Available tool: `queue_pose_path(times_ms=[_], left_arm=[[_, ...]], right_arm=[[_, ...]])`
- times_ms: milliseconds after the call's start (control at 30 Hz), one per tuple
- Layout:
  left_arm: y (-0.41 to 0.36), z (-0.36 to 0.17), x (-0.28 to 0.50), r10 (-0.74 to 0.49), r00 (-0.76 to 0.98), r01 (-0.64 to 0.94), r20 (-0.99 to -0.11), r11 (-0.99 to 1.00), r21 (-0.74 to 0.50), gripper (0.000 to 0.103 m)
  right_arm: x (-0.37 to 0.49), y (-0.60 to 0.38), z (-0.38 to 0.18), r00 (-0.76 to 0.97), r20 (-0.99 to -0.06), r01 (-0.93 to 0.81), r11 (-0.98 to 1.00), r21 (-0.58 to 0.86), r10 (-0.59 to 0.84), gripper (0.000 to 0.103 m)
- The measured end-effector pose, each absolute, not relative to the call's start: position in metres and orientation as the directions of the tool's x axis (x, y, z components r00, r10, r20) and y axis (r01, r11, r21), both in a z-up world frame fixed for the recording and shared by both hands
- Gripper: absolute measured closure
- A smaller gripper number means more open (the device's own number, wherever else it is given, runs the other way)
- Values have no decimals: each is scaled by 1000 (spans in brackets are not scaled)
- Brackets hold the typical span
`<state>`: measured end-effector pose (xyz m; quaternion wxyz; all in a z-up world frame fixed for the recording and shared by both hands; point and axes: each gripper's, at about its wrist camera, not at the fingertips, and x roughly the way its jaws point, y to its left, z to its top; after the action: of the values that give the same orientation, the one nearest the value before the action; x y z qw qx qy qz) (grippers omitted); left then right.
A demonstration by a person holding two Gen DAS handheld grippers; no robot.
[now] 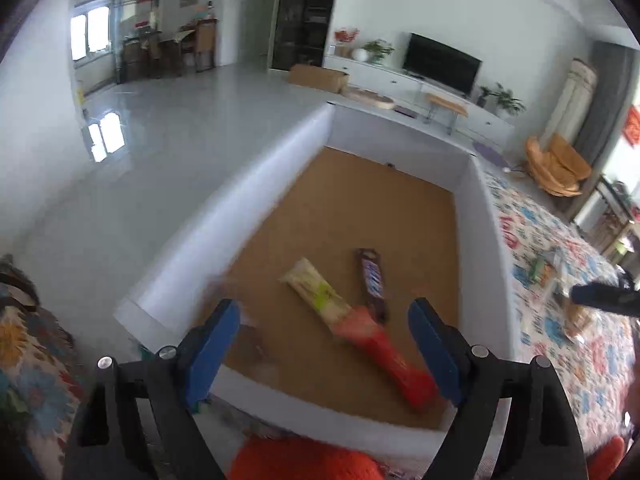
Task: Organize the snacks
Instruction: 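Carry both snacks over the white box and open both grippers, then withdraw both open grippers from the box back over the snack pile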
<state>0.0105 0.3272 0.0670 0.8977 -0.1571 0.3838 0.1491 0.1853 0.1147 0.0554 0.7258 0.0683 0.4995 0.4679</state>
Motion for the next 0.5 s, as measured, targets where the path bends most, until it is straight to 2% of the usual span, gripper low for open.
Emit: queue_pose_path(times_ms=[133,200,233,300,367,433,500], left_arm=[[266,82,15,53,736,-243,-675,951,-191,16],[231,93,24,-31,759,-151,-650,963,-223,13],[209,97,30,-86,763,-92,-641,967,-240,8],[159,95,47,-207,748,31,-631,960,-277,1],[121,81,66,-287,707,113,-646,948,-298,0],[82,51,93,-310,658,156,-686,948,-279,0],[51,16,114,-272,638,171,-720,962,-211,0]], right_arm=[[191,16,-5,350,-765,-570,771,284,540,40],[193,-46,-33,482,-791,-473,872,127,376,40],[193,-90,-48,535,-800,-371,926,66,271,40],[199,-152,-63,585,-798,-208,978,21,142,40],[204,-210,-69,621,-784,-50,999,-13,21,40],[213,-255,-75,630,-773,70,997,-38,-74,40],[223,-277,-79,623,-772,121,991,-59,-122,40]])
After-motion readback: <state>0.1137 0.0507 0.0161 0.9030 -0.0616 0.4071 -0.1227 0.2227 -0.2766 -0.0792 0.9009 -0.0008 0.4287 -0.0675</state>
